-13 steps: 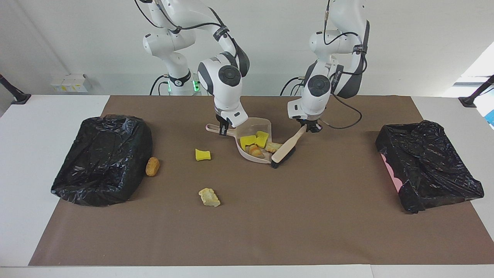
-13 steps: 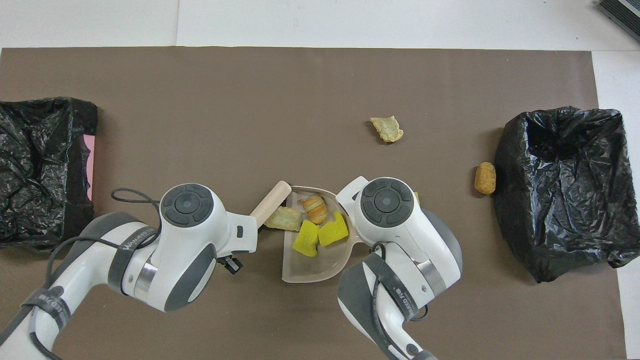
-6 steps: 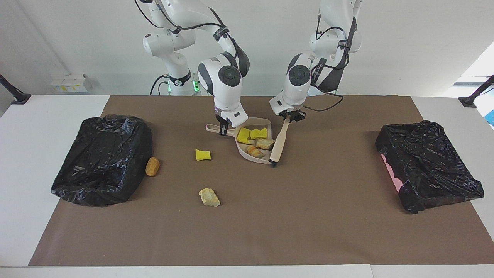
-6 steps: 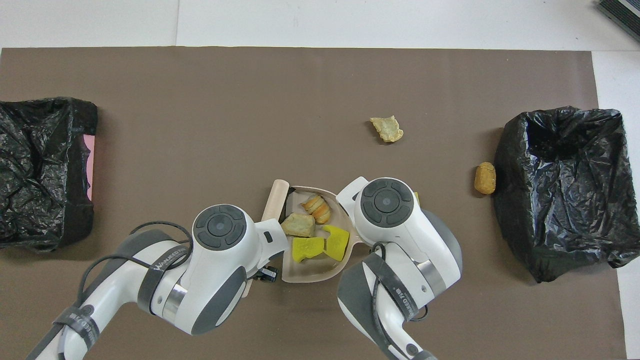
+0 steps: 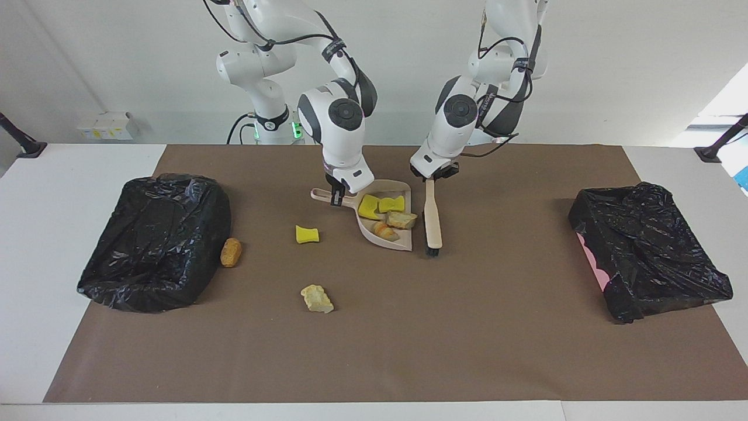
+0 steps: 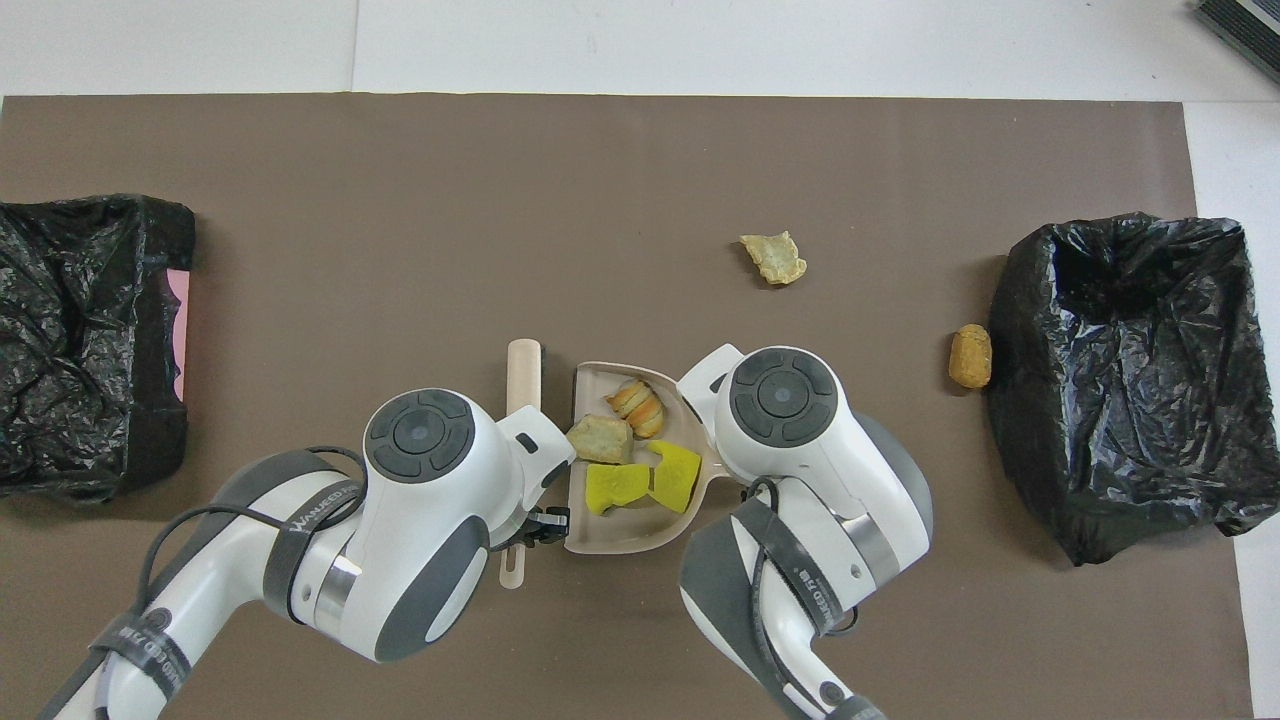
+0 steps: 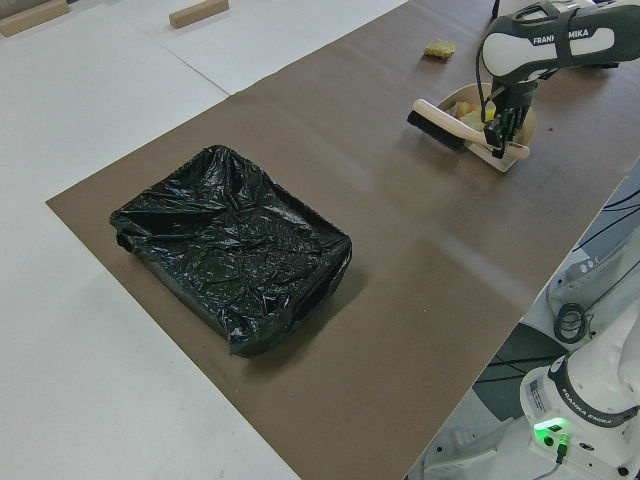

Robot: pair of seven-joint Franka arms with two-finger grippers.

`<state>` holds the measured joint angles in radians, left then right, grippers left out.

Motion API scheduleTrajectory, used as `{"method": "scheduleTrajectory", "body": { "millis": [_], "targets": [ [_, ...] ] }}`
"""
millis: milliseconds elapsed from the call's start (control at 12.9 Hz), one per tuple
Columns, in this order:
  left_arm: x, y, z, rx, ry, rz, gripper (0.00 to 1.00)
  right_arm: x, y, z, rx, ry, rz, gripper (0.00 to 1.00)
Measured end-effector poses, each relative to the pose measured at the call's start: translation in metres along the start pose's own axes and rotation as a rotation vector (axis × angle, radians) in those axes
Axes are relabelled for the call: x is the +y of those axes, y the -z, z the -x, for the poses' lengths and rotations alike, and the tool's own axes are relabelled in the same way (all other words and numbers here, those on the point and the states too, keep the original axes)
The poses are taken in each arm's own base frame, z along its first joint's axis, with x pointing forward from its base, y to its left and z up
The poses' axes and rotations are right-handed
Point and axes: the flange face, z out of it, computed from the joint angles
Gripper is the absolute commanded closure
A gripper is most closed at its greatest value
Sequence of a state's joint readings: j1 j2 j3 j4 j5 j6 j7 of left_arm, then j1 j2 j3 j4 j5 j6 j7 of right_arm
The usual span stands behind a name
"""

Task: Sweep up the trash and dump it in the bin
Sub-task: 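Sweep more debris into the dustpan with the left gripper's brush, then carry the loaded dustpan to the bag with the right gripper while the left withdraws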

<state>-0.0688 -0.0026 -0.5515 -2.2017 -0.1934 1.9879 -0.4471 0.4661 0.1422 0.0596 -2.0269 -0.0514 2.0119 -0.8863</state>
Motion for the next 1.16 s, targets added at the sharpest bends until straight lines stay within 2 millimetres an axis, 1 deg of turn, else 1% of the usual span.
{"method": "scheduleTrajectory", "body": {
  "millis": [233, 388, 466, 621, 854, 1087, 1164],
  "targets": [
    [0.005, 0.004, 0.005, 0.011, 0.081, -0.002, 1.00, 0.016, 0.018, 0.014, 0.010, -0.022, 0.006, 1.00],
    [0.018, -0.001, 0.020, 0.016, 0.078, -0.020, 1.00, 0.031, 0.033, 0.033, 0.013, -0.011, 0.002, 1.00],
    [0.027, -0.007, 0.033, 0.020, 0.080, -0.032, 1.00, 0.042, 0.041, 0.047, 0.017, 0.011, 0.002, 1.00],
    [0.040, -0.018, 0.060, 0.009, 0.089, -0.021, 1.00, 0.062, 0.056, 0.078, 0.026, 0.050, 0.003, 1.00],
    [0.062, -0.046, 0.107, 0.023, 0.084, -0.003, 1.00, 0.092, 0.070, 0.140, 0.037, 0.072, -0.007, 1.00],
    [0.091, -0.076, 0.161, 0.043, 0.094, -0.062, 1.00, 0.109, 0.085, 0.198, 0.045, 0.032, -0.023, 1.00],
    [0.098, -0.082, 0.173, 0.049, 0.105, -0.074, 1.00, 0.113, 0.091, 0.218, 0.050, 0.023, -0.018, 1.00]
  ]
}}
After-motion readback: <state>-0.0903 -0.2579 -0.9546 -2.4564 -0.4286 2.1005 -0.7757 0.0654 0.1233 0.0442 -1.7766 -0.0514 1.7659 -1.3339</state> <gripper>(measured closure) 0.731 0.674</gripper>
